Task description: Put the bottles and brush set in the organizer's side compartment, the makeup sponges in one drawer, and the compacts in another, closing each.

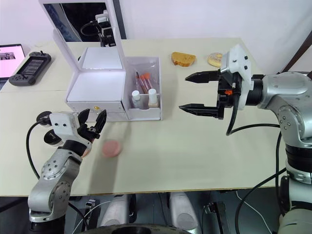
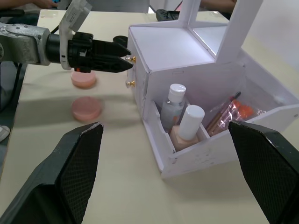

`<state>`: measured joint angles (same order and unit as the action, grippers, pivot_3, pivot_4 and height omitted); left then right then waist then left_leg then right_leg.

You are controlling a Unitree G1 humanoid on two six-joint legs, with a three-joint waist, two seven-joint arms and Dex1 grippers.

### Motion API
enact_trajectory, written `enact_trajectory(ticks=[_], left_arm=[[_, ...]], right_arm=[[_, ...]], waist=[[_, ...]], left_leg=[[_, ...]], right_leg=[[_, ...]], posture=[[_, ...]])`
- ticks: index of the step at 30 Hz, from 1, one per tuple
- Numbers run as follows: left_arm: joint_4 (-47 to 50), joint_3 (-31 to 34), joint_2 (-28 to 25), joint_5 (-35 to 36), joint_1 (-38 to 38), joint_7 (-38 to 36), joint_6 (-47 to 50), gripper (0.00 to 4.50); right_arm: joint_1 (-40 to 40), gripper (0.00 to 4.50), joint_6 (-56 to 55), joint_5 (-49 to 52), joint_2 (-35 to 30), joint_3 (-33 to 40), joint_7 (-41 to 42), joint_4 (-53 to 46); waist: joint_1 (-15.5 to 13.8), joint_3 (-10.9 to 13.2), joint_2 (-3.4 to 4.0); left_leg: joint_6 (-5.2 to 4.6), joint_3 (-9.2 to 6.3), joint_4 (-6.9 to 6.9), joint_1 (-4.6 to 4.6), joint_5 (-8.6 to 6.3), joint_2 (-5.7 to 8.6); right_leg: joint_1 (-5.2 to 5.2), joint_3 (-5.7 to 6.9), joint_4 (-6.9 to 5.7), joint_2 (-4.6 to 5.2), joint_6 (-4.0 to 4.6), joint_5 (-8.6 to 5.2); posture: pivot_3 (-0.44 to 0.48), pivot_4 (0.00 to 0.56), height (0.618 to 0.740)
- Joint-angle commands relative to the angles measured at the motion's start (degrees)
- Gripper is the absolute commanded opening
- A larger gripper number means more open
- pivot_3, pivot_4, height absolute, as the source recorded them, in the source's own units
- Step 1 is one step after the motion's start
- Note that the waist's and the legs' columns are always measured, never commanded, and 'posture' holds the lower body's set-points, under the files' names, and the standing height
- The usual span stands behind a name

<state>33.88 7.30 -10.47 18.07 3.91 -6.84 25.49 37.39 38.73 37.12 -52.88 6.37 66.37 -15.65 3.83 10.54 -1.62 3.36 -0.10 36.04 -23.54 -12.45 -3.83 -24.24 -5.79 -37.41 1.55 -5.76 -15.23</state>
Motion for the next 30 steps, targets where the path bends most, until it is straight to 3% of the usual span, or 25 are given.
enact_trajectory(ticks=[1, 3, 7, 13, 19, 30], left_arm=[[1.1, -0.4, 0.4, -1.0, 0.0, 0.5, -1.5, 2.86], [1.1, -0.3, 0.4, -1.3, 0.4, 0.4, -1.6, 2.28], [1.3, 0.1, 0.6, -1.6, 0.6, 0.2, -2.2, 0.29], [3.2, -0.4, -0.6, -1.6, 3.2, -2.0, -3.0, 0.27], [7.6, 1.7, -2.6, 0.6, 12.0, -5.7, -4.1, 0.27], [11.4, 0.6, -1.0, 1.2, 16.9, -5.1, -5.8, 0.27]], right_arm=[[1.8, 4.5, 0.3, 0.1, -0.7, 0.3, -0.9, -1.4], [2.2, 4.5, 0.6, 0.2, -0.7, 0.0, -1.2, -1.3], [2.5, 4.5, 0.8, 0.2, -0.8, -0.3, -1.4, -1.2], [2.5, 4.5, 0.5, 0.0, -0.7, -0.7, -1.3, -0.7], [2.6, 4.5, 0.5, 0.5, 0.2, -1.1, -1.3, -0.3], [2.7, 4.5, 0.7, 0.6, 0.5, -1.3, -1.4, 0.2]], waist=[[0.0, 0.0, 0.0], [0.0, 0.0, 0.0], [0.0, 0.0, 0.0], [0.1, 0.0, 0.0], [0.1, 0.0, 0.0], [0.2, 0.0, -0.02]], left_leg=[[0.0, 0.0, 0.0, 0.0, 0.0, 0.0], [0.0, 0.0, 0.0, 0.0, 0.0, 0.0], [0.0, 0.0, 0.0, 0.0, 0.0, 0.0], [0.0, 0.0, -0.02, 0.0, 0.0, 0.0], [-0.07, 0.02, -0.04, 0.0, -0.04, 0.0], [-0.09, 0.03, -0.05, 0.0, -0.06, 0.0]], right_leg=[[0.0, 0.0, 0.0, 0.0, 0.0, 0.0], [0.0, 0.0, 0.0, 0.0, 0.0, 0.0], [0.0, 0.0, 0.01, 0.0, 0.0, 0.0], [-0.01, 0.0, 0.02, 0.0, 0.0, 0.0], [-0.02, -0.01, 0.11, 0.02, 0.02, -0.01], [-0.02, -0.02, 0.19, 0.03, 0.03, -0.02]], posture=[[0.0, 0.15, 0.74], [0.0, 0.15, 0.74], [0.0, 0.15, 0.74], [0.0, 0.15, 0.74], [0.0, 0.15, 0.74], [0.0, 0.15, 0.74]])
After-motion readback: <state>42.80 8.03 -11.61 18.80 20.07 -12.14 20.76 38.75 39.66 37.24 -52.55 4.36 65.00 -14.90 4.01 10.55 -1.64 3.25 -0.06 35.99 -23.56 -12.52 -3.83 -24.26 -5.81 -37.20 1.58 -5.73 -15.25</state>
